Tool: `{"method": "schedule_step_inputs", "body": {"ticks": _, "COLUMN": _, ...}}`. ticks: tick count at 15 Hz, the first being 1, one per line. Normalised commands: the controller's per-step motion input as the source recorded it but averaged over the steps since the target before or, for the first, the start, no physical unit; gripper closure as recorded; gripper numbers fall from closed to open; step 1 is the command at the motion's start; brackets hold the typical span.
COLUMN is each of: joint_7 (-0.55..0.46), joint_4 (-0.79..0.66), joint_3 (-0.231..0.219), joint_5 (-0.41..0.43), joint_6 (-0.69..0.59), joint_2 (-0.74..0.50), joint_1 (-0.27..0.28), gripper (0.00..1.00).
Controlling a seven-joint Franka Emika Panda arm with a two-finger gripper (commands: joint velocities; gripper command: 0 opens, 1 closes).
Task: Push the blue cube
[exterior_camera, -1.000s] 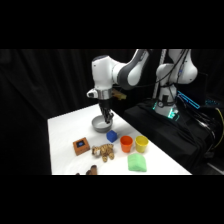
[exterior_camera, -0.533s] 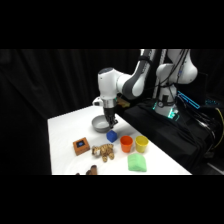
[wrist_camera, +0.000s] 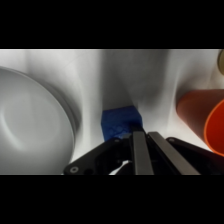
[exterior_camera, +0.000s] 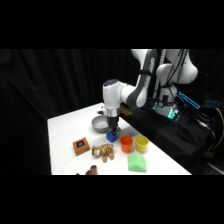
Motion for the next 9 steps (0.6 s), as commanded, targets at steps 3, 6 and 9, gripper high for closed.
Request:
{"method": "schedule_step_inputs", "body": {"ticks": 3, "joint_7": 0.12, "joint_4": -0.08, "joint_3": -0.033, "joint_5": -0.118, "joint_6": 0.12, "joint_2": -0.05, "joint_1": 0.072, "gripper": 0.96}}
{"method": "schedule_step_inputs", "body": {"ticks": 6, "joint_7": 0.15, "joint_4": -0.1, "joint_3": -0.072, "joint_5": -0.162, "joint_6": -0.2, "joint_2": -0.37, "joint_1": 0.099, "gripper": 0.96}}
{"method": "schedule_step_inputs", "body": {"ticks": 9, "joint_7": 0.05, "joint_4": -0.01, "joint_3": -0.024, "joint_5": -0.085, "joint_6": -0.48, "joint_2": -0.53, "joint_1": 0.04, "gripper": 0.97}}
